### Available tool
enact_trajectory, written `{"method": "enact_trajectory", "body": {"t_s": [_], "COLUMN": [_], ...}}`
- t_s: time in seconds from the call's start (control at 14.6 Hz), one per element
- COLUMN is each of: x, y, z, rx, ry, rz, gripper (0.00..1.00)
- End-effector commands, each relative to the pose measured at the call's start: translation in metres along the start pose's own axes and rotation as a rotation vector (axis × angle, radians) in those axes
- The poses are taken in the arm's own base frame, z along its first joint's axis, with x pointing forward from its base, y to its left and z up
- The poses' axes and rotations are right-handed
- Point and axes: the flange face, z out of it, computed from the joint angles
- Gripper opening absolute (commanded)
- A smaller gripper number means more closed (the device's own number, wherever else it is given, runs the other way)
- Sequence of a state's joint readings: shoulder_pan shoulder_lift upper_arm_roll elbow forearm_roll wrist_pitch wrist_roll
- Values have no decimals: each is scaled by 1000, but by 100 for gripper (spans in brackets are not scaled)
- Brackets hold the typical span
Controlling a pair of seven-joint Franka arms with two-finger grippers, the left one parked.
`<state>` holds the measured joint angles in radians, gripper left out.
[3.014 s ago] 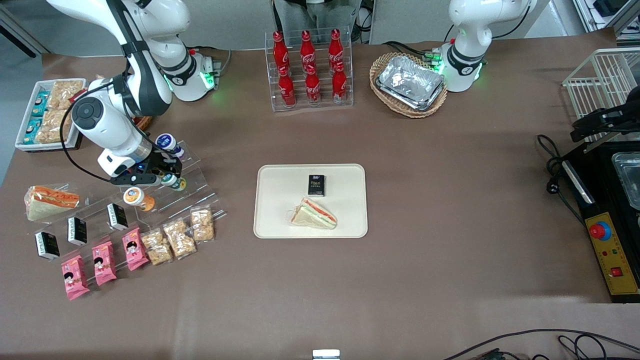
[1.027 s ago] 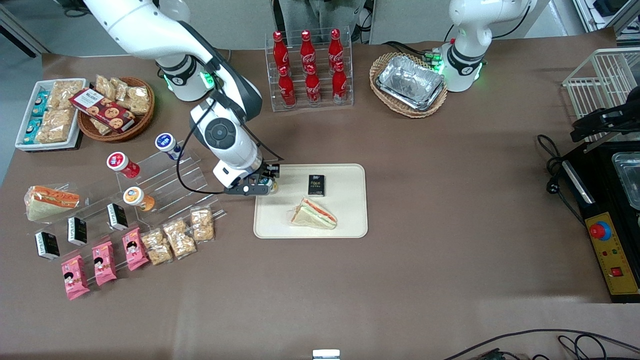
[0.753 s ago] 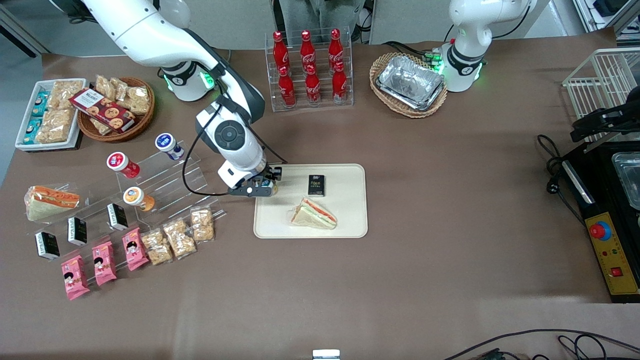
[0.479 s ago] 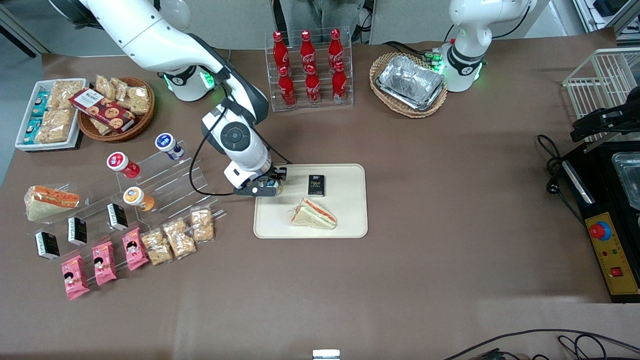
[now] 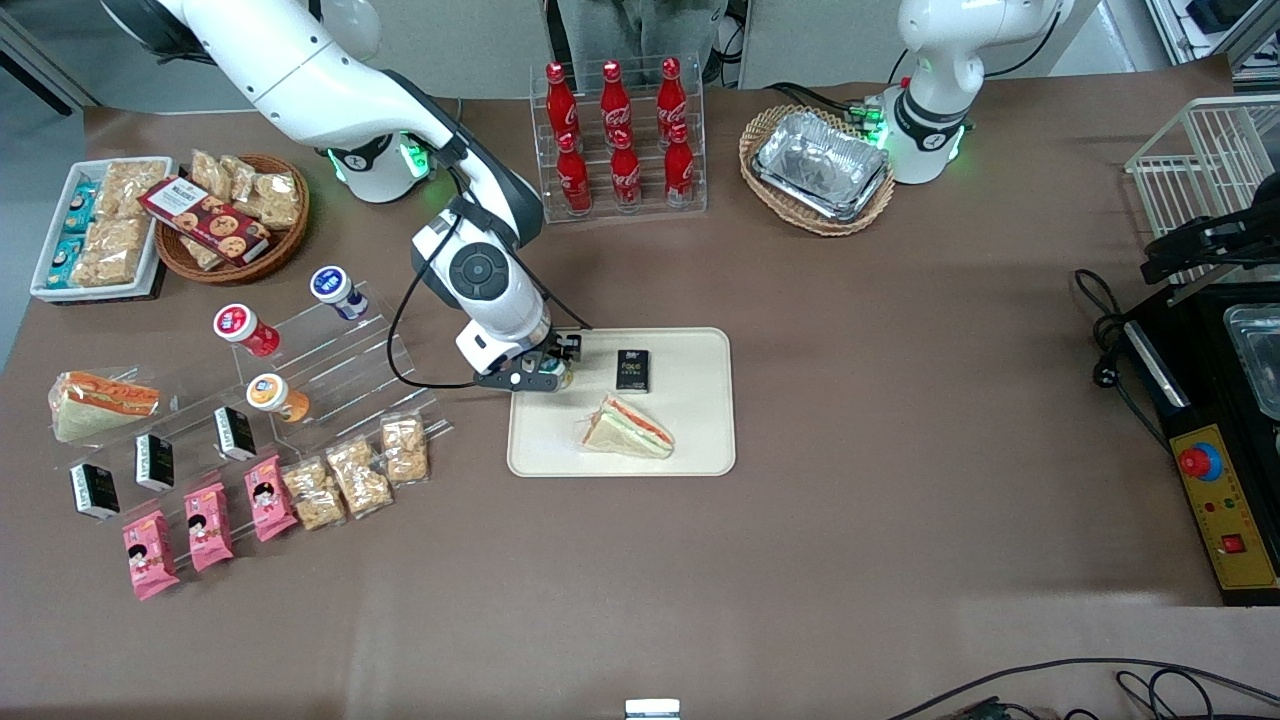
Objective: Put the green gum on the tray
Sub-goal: 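Lift the green gum canister and carry it onto the cream tray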
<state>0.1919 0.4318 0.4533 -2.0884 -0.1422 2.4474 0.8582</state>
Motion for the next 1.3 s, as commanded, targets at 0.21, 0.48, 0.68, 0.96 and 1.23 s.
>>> {"method": "enact_trajectory", "body": {"t_s": [0.21,0.48,0.68,0.96,1.23], "x": [10,27,26,67,107], "y": [1,32,42,112,216], "z": [-26,-148,-243,-323,-364], "rx": [6,-52,-102,-61,-43], "ry": [62,152,102,19,65], "rz": [14,66,72,126,-2], "gripper": [100,100,100,100,100]}}
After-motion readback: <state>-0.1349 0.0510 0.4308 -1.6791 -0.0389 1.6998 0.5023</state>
